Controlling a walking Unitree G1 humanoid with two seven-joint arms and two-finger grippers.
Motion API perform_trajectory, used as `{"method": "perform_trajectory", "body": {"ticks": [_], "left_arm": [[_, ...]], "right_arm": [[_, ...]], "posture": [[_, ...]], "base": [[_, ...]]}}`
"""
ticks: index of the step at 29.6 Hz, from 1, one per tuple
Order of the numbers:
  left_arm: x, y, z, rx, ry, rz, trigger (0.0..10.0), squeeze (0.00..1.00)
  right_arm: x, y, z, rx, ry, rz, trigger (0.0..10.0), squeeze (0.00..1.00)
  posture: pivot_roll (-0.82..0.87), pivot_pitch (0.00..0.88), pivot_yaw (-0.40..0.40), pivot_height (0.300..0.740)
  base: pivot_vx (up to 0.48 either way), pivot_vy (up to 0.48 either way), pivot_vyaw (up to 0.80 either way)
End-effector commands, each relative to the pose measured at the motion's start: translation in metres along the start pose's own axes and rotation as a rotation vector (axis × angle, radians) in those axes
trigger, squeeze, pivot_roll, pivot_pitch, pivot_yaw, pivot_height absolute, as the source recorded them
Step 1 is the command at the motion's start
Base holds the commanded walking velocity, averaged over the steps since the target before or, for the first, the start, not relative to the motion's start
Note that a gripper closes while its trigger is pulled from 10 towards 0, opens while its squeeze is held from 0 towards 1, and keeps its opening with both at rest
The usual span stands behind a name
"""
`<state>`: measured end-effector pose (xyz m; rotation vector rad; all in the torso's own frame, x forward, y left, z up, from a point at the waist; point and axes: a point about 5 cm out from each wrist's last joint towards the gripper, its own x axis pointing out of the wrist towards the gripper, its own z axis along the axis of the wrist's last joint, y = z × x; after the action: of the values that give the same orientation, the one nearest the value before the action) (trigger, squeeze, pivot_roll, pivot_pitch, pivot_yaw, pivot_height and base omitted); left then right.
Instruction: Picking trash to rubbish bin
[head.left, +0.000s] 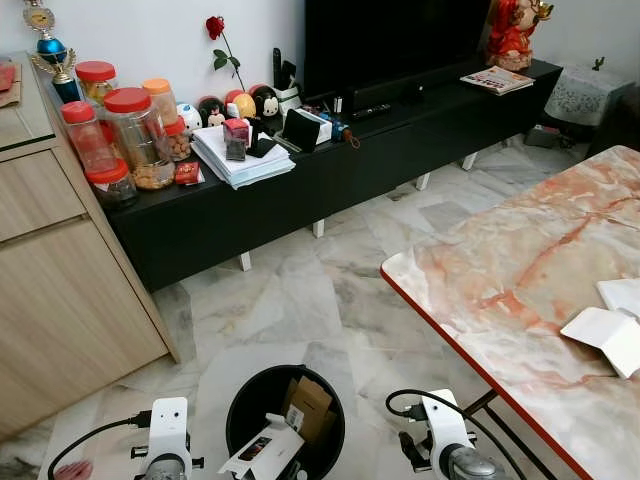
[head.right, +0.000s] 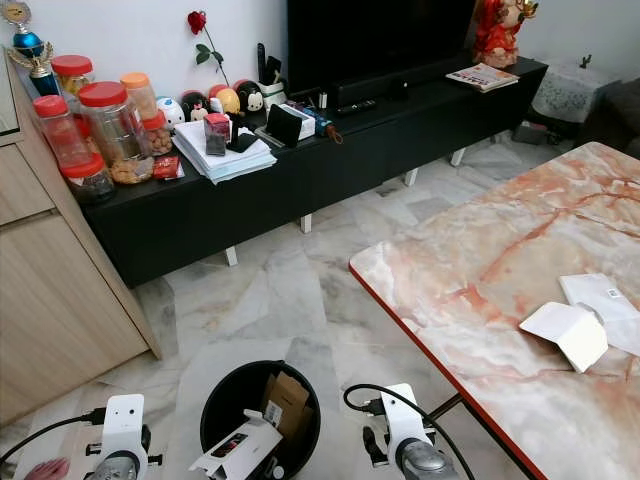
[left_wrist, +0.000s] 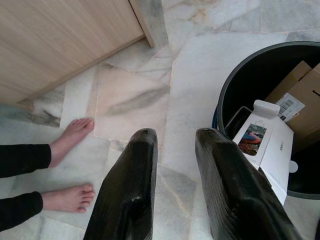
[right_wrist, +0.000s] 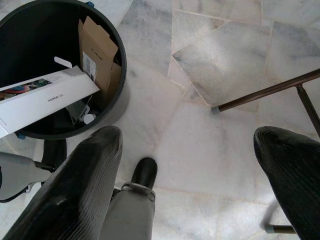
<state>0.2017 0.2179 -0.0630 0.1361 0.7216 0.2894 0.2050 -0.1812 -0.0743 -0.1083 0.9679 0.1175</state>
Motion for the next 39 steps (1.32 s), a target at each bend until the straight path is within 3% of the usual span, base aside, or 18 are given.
{"method": "perform_trajectory", "body": {"ticks": [1,39], "left_arm": [[-0.0005,-0.0005,-0.0032,-0.010,0.022,-0.002,10.0,0.00],[-0.0006,-0.0020,-0.0025,-0.030,0.020,-0.003,10.0,0.00]], "right_arm": [[0.0001,0.0007,0.0009,-0.003,-0.008,0.003,10.0,0.00],[-0.0002,-0.0017,0.0018,0.000,-0.012,0.002,10.0,0.00]], "posture": [[-0.02,0.000,-0.038,0.740],[-0.02,0.000,-0.043,0.740]], "base": [[0.000,0.000,0.00],[0.000,0.000,0.00]]}}
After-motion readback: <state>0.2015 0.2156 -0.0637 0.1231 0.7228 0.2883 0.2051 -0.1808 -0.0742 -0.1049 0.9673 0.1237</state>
